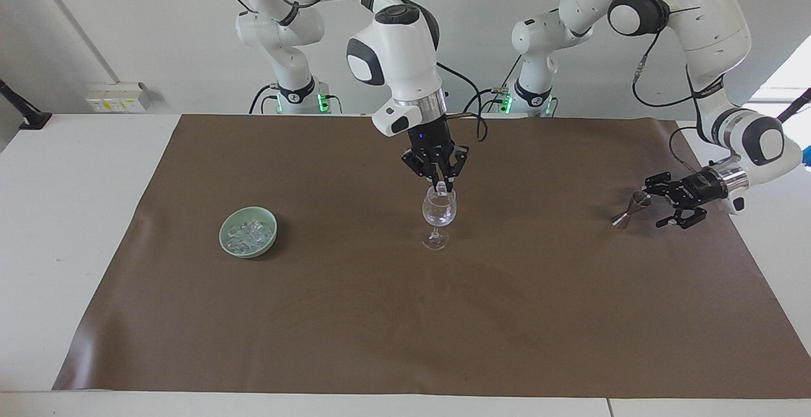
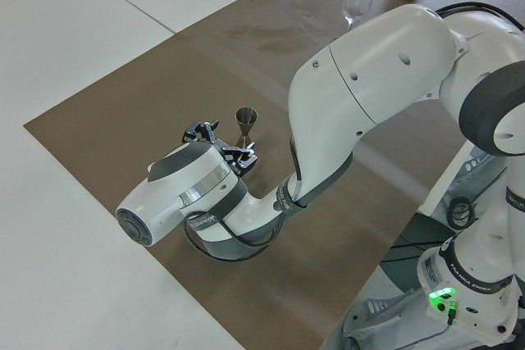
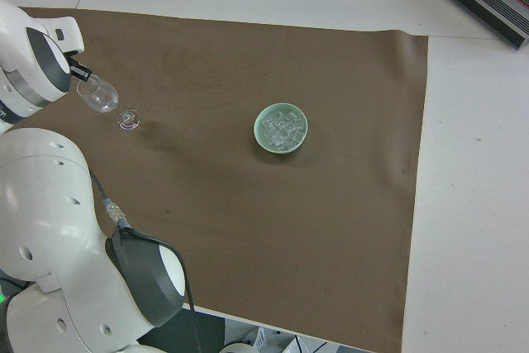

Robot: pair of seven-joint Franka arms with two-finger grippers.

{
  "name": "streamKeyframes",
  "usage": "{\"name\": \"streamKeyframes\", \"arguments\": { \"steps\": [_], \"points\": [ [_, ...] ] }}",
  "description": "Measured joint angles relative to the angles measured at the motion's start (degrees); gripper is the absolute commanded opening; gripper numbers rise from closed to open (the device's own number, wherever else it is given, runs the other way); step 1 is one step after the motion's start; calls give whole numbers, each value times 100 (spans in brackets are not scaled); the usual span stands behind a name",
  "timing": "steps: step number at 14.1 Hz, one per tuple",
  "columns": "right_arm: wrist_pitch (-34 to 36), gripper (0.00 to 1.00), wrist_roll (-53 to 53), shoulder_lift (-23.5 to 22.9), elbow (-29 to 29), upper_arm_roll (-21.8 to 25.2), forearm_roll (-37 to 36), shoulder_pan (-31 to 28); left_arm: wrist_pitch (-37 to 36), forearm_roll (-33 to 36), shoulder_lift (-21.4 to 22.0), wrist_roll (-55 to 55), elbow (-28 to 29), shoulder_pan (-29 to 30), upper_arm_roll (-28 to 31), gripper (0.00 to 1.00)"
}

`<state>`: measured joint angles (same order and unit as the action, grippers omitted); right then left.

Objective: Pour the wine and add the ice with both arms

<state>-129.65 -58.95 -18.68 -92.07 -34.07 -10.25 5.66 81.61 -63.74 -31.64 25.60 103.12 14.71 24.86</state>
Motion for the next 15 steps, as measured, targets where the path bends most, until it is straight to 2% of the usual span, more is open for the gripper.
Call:
{"name": "streamKeyframes", "arguments": {
  "steps": [6,11,15],
  "points": [
    [0,0,0,-79,-46,-18,-1,6,100,921,10,-869,-833,3,53,100],
    [0,14,-4,-83,-99,-25,-1,14,250,1623,144,-1581,-1412,-44,-10,100],
    [-12,20,-6,-99,-114,-26,-1,14,751,2516,566,-2101,-1685,-128,-420,100]
  ]
}}
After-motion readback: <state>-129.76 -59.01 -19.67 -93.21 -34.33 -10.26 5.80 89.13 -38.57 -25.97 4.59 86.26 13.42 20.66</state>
